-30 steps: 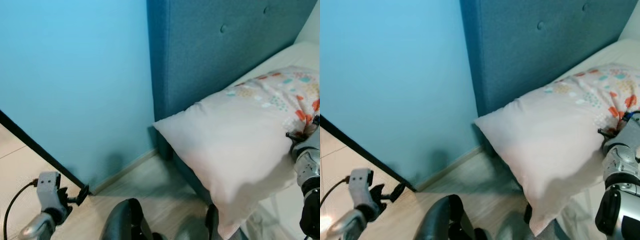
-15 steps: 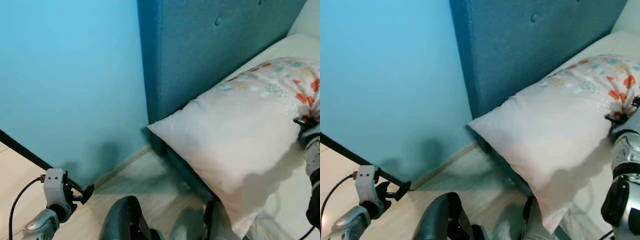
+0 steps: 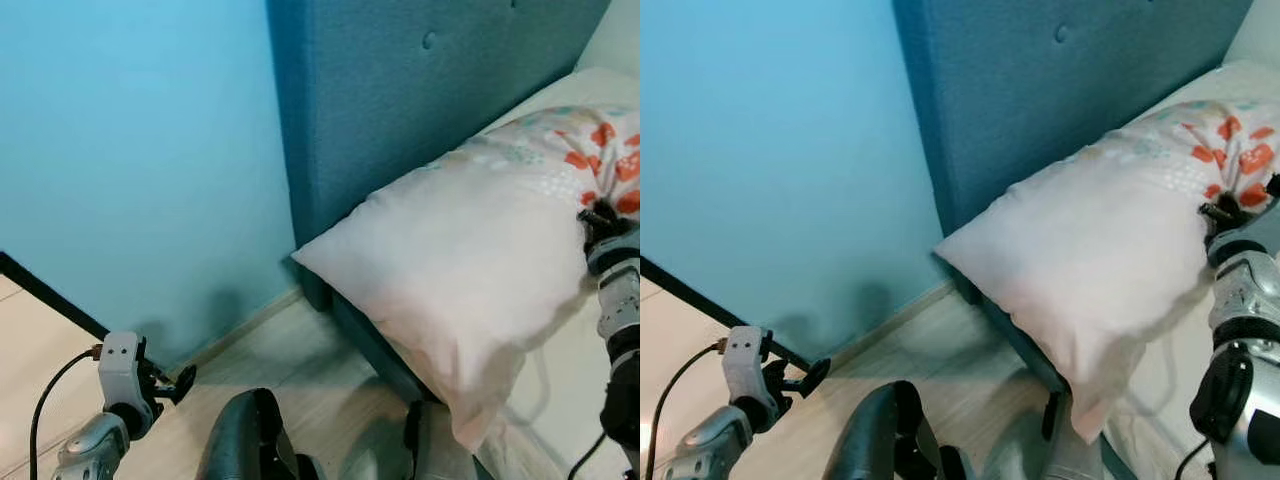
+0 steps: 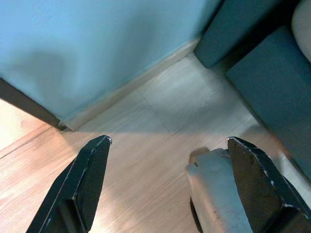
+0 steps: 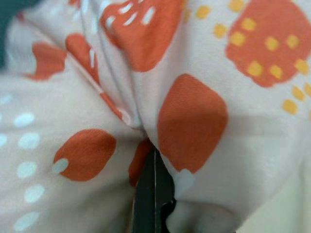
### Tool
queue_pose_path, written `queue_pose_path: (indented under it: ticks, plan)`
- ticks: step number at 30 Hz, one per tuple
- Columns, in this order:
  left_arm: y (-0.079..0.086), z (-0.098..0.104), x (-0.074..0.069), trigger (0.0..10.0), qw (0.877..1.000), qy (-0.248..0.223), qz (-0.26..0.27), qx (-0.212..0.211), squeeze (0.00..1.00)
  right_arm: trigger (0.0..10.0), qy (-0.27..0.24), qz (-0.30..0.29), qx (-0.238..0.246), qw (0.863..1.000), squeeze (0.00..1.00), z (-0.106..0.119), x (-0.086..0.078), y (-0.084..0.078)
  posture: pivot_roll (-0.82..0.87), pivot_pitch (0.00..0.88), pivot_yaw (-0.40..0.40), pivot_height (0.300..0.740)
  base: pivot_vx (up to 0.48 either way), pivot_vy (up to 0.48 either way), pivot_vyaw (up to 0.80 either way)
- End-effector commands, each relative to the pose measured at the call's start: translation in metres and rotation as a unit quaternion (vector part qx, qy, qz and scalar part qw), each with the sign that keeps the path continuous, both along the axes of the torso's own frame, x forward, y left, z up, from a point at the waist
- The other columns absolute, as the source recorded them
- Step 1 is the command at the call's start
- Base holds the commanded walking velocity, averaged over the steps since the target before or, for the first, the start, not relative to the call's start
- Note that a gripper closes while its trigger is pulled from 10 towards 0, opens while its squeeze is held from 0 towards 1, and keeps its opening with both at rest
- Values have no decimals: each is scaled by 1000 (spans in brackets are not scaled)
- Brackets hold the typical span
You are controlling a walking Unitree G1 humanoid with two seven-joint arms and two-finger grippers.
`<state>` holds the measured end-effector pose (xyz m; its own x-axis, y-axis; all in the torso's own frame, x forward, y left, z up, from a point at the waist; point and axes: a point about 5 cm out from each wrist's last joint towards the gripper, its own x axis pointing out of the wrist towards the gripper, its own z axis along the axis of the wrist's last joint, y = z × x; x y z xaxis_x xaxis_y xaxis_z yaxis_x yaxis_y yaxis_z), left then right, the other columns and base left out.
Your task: Clean up the room
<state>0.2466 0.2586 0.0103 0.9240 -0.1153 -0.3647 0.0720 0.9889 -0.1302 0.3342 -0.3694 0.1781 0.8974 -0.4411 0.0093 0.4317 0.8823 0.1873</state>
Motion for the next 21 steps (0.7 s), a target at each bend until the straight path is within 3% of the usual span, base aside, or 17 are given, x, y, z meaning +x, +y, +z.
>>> queue_pose_path:
  ticks: [1,3,5,7,9,10,14,16,21]
  plan:
    - [2,-7,-9,10000,1000,17,3,-1,0,10000,72,-6,-35,997,0,-23,-7,1,208,225,57,527,0,0,0]
    - [0,-8,-10,10000,1000,19,2,-2,0,10000,174,-29,-78,981,0,-51,-21,-2,210,226,58,527,0,0,0]
    - [0,-8,-11,10000,1000,19,1,-2,0,10000,195,-34,-86,976,0,-57,-25,-3,210,226,58,527,0,0,0]
    - [-1,-9,-11,10000,1000,20,-4,-5,0,10000,239,-65,-82,965,0,-73,-40,-11,211,222,60,527,0,0,0]
    - [-3,-8,-9,10000,1000,19,-6,-9,0,10000,250,-90,-80,961,725,-78,-49,-17,208,217,61,527,0,0,0]
    - [-5,-7,-7,10000,1000,16,-9,-15,0,10000,232,-96,-73,965,1000,-75,-49,-19,204,210,58,527,0,0,0]
    - [-9,-4,-3,10000,999,7,-17,-28,0,10000,206,-110,-70,970,1000,-68,-50,-24,201,206,56,527,0,0,0]
    - [-17,3,6,10000,998,-10,-33,-49,0,10000,192,-149,-88,966,1000,-57,-55,-36,188,186,47,527,0,0,0]
    - [-18,15,17,10000,996,-36,-46,-69,0,10000,175,-179,-92,964,1000,-48,-58,-44,172,161,39,527,0,0,0]
